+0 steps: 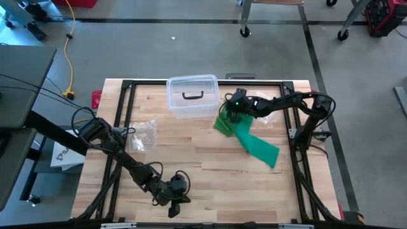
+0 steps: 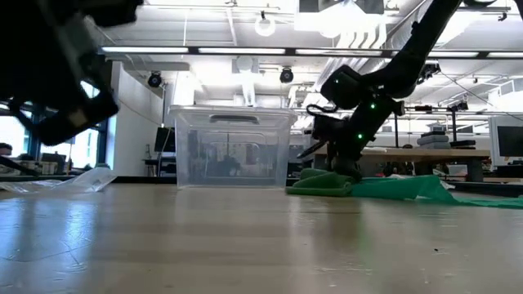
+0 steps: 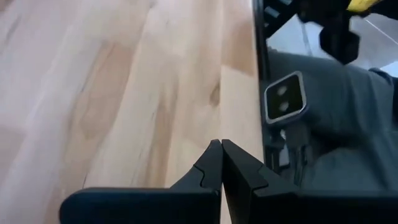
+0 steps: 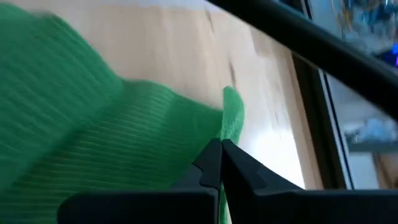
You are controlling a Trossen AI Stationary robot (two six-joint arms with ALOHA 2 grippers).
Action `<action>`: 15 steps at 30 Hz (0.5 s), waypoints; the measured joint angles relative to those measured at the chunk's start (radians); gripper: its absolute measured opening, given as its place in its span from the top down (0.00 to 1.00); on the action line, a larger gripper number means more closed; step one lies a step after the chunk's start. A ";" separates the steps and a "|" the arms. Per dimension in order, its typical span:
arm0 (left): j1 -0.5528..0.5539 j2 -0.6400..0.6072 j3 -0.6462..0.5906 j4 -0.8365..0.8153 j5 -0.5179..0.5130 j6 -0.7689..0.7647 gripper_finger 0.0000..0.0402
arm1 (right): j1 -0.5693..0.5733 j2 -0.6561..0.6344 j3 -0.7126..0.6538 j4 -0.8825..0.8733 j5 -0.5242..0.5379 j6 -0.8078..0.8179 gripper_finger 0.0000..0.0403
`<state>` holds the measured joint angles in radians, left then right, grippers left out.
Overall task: Roll bandage
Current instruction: Roll the green bandage
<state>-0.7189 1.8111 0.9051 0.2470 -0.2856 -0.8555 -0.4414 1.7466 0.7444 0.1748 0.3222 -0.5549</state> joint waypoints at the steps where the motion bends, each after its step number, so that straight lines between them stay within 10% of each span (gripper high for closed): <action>1: 0.000 0.000 0.009 -0.001 -0.009 0.019 1.00 | 0.007 0.000 0.002 0.000 0.010 -0.007 1.00; 6: 0.010 0.000 0.049 -0.013 -0.020 0.088 1.00 | 0.012 -0.008 0.002 -0.034 0.090 -0.018 0.97; 15: 0.082 0.000 0.079 -0.019 -0.038 0.183 1.00 | 0.008 -0.177 0.092 -0.383 0.162 0.000 0.61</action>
<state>-0.6367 1.8111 0.9837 0.2282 -0.3237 -0.6729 -0.4335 1.5695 0.8366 -0.2085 0.4839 -0.5551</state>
